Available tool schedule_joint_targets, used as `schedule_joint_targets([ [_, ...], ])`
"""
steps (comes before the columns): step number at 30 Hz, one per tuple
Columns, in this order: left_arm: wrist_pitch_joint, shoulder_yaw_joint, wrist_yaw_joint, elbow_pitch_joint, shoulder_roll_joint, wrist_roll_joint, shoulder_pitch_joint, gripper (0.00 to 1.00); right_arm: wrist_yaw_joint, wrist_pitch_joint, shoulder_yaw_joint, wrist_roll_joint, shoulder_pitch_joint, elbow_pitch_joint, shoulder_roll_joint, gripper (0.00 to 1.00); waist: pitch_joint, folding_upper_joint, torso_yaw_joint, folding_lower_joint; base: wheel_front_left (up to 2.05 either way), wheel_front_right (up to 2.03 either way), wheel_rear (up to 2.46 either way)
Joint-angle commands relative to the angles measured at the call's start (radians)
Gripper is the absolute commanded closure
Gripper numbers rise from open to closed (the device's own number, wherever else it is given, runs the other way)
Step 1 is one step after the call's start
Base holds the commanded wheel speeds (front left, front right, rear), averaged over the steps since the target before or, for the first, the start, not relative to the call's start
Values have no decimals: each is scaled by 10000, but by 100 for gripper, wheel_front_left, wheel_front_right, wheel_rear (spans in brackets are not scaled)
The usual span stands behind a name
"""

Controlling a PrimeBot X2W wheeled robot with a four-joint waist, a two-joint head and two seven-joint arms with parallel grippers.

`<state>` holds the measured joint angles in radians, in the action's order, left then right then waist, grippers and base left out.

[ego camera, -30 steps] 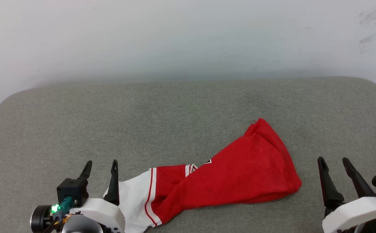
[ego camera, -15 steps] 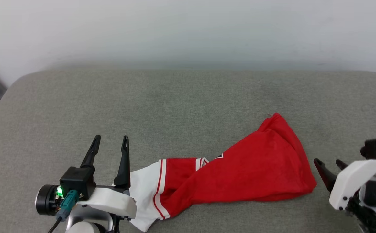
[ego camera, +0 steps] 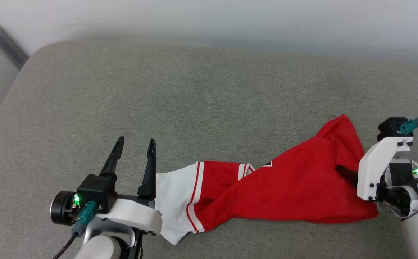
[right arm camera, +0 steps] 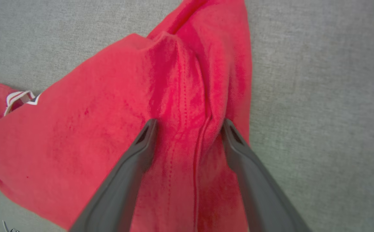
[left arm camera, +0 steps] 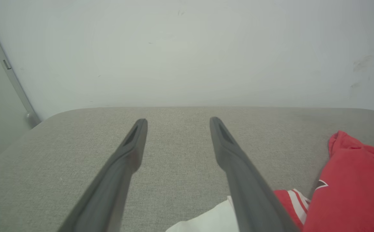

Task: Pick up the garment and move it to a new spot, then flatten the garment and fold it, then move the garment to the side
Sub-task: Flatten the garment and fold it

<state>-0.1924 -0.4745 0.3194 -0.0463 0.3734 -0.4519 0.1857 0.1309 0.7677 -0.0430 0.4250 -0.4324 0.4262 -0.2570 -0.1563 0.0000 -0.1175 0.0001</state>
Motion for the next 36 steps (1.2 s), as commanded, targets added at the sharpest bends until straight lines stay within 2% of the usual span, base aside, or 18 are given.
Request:
schedule_joint_targets([
  [1, -55, -7, -29, 27, -23, 39, 73, 0, -3, -1, -29, 33, -178, 116, -109, 0, -25, 0, -41, -1, 0, 0, 0],
  [2, -59, -22, -33, 75, -30, 25, 65, 0, -3, -30, -73, 106, -247, 239, -92, 15, -6, 0, -41, -1, 0, 0, 0],
  [3, -67, -17, -28, 109, -30, 9, 42, 0, -3, -56, -129, 136, -293, 327, -78, 84, 31, 0, -23, -1, 0, 0, 0],
  [4, -74, -14, -14, 145, -26, -8, -2, 0, -3, -73, -209, 164, -348, 403, -138, 100, 75, 0, 1, -1, 0, 0, 0],
  [7, -63, 29, 41, 239, 52, -63, -166, 0, -3, -177, -450, 315, -336, 200, -188, 100, 271, 0, 146, -1, 0, 0, 0],
  [10, 3, 58, 119, 252, 133, -71, -328, 0, -3, -276, -616, 254, 28, -532, -313, 100, 563, 0, 355, -1, 0, 0, 0],
  [16, 154, 98, 289, 77, 288, -178, -747, 0, -3, -433, -218, -595, 1572, -3642, -507, 100, 1070, 0, 841, -1, 0, 0, 0],
  [21, 270, 36, 360, -13, 339, -247, -1004, 0, -3, 23, 176, -1256, 3904, -5826, -83, 100, 1349, 0, 1118, -1, 0, 0, 0],
  [24, 327, 15, 389, -7, 361, -284, -1105, 0, -3, 365, 52, -1292, 5489, -6341, 449, 100, 1497, 0, 1209, -1, 0, 0, 0],
  [29, 459, -48, 394, 55, 396, -360, -1237, 0, -3, 336, -69, -1157, 7178, -5609, 1347, 100, 1611, 0, 1290, -1, 0, 0, 0],
  [30, 480, -76, 374, 80, 400, -376, -1249, 0, -3, 250, -46, -1111, 7357, -5331, 1465, 67, 1620, 0, 1296, -1, 0, 0, 0],
  [31, 496, -93, 357, 107, 402, -393, -1248, 0, -3, 69, -38, -1082, 7441, -5105, 1575, 7, 1630, 0, 1299, -1, 0, 0, 0],
  [32, 519, -107, 346, 136, 410, -404, -1249, 0, -3, -214, -9, -1078, 7431, -4921, 1669, 0, 1640, 0, 1306, -1, 0, 0, 0],
  [36, 564, -127, 289, 237, 460, -429, -1251, 0, -3, -1955, 173, -1104, 7034, -4669, 1895, 0, 1681, 0, 1322, -1, 0, 0, 0],
])
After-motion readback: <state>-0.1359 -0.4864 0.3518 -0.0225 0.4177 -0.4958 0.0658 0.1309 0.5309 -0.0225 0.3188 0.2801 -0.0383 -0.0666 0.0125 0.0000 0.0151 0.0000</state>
